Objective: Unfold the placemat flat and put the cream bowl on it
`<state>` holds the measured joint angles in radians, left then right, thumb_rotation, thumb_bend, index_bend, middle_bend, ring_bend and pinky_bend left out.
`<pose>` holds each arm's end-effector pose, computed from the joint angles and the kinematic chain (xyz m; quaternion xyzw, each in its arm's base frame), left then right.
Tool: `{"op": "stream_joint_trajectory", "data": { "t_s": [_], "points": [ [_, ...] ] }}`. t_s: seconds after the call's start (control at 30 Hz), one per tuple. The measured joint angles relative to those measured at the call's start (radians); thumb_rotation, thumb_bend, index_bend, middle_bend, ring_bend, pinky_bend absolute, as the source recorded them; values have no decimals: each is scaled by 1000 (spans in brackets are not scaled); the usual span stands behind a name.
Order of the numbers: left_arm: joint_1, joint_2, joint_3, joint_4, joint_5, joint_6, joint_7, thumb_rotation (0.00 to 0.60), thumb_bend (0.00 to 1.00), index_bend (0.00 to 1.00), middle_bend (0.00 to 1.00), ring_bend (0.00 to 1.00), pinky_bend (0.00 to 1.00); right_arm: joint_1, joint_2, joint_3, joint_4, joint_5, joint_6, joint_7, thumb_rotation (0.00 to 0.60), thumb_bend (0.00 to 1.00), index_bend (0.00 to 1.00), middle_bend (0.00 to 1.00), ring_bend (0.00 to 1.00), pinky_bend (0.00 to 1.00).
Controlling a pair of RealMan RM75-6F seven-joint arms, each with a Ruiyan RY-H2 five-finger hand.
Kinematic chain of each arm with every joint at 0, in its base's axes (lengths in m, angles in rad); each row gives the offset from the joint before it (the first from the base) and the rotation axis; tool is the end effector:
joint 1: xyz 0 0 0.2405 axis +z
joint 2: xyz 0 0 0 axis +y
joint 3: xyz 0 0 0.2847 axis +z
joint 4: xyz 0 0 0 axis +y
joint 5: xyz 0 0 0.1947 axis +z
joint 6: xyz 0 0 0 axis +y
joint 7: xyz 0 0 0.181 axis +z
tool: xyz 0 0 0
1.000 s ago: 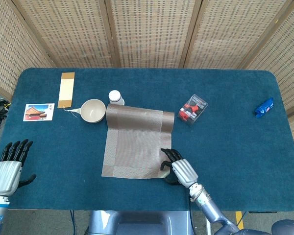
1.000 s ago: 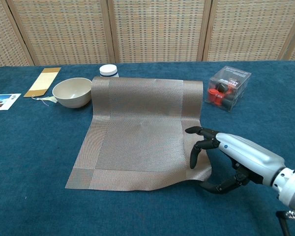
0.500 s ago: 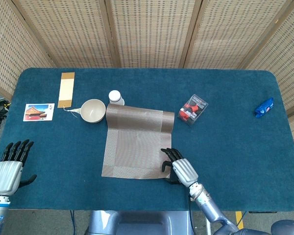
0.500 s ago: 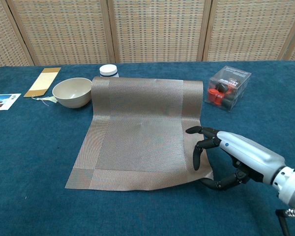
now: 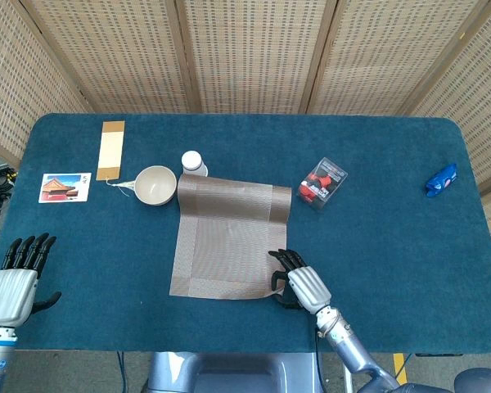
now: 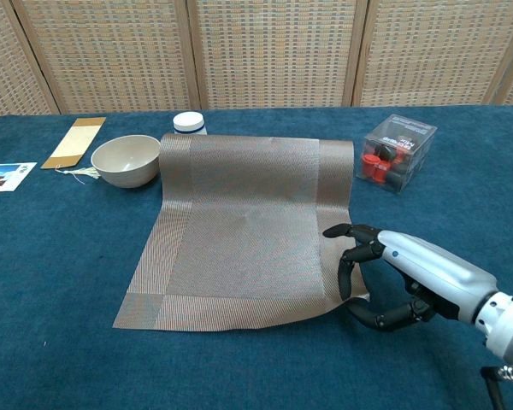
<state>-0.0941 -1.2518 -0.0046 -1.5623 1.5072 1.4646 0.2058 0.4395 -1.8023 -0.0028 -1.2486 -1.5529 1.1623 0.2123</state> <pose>-0.3312 0.2127 0.1317 -0.6371 -0.3632 -0.3374 0.5902 -0.2048 -0.2791 -0.0905 0.6650 -0.5061 0.4719 0.2810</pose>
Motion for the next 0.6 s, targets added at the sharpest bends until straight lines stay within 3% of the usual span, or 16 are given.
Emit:
{"op": "stream_joint_trajectory", "data": {
  "t_s": [0.33,0.6],
  "points": [
    [-1,-2,-2,6,-5,-4,-3,600,155,0,0,0,0,-4,26,-4,-27,-9,15,-6,600,622,653,171,0,0],
    [-1,-4,-2,5,-3,-2,5,600,156,0,0,0,0,-33,116,-18,-110,-37,84,-21,600,617,653,171,1,0]
  ]
}}
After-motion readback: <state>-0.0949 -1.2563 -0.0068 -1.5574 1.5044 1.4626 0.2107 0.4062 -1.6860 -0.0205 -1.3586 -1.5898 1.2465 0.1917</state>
